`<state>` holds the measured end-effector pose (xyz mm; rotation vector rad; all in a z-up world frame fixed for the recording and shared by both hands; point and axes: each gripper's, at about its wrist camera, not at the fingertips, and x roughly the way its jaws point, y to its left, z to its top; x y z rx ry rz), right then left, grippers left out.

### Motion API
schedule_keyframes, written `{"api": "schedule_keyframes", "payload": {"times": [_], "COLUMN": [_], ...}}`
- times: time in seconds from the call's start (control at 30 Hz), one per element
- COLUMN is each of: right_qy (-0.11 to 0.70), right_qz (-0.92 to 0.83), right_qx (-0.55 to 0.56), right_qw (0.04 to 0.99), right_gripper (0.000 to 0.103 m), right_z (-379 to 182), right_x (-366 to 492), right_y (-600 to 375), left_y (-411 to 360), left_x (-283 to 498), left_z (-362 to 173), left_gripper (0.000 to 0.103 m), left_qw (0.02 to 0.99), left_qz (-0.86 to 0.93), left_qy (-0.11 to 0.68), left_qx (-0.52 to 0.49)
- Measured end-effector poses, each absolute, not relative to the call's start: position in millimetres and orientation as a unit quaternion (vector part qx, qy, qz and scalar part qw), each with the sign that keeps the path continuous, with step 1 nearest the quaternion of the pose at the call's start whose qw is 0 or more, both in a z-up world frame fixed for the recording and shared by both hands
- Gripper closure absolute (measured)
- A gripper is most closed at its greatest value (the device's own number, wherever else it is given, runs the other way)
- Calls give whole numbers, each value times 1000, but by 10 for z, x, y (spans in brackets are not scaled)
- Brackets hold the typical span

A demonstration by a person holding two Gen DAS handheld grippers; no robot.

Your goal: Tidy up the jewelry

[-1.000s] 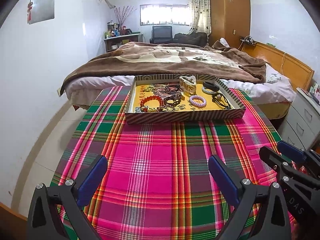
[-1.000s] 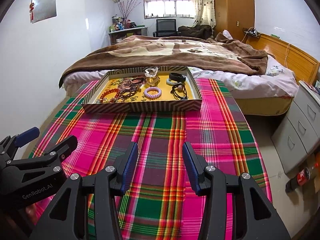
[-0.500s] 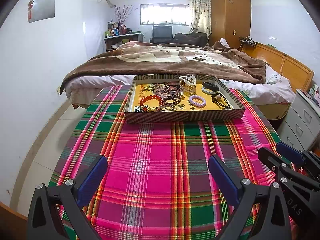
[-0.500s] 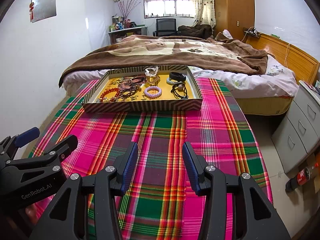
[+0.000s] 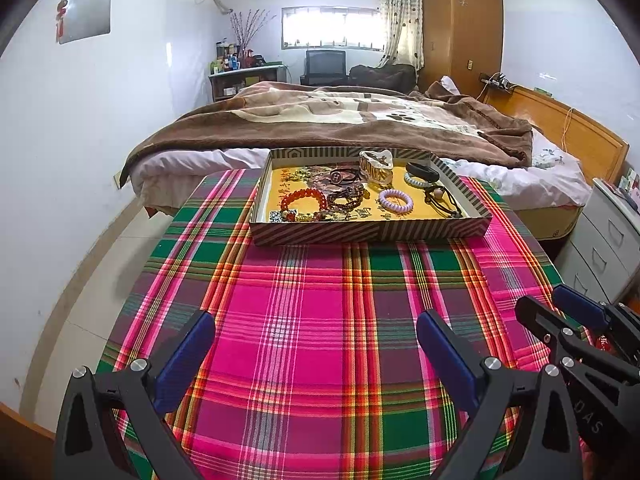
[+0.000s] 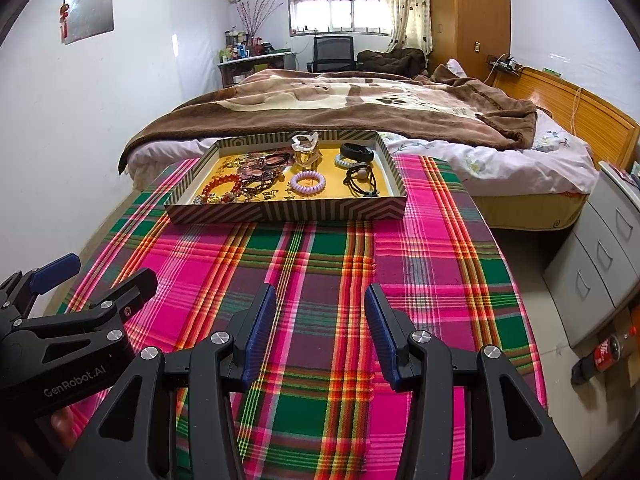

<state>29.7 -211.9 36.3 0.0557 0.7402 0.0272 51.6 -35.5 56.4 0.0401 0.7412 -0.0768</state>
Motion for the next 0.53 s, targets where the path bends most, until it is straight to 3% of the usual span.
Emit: {"api": "schedule_keyframes", "payload": {"times": [0.53], "right_qy": [365], "right_qz": [13], "right_qx": [29], "right_qw": [931], "right_gripper": [56], "right_z": [341], "right_x": [298], "right_y": [-2131], "left_y": [-357], "left_x": [509], "left_z": [544], "left_gripper": [1], "left_qw": [931], "left_qz": [-33], "left_qy": [363], "left_qx": [18]}}
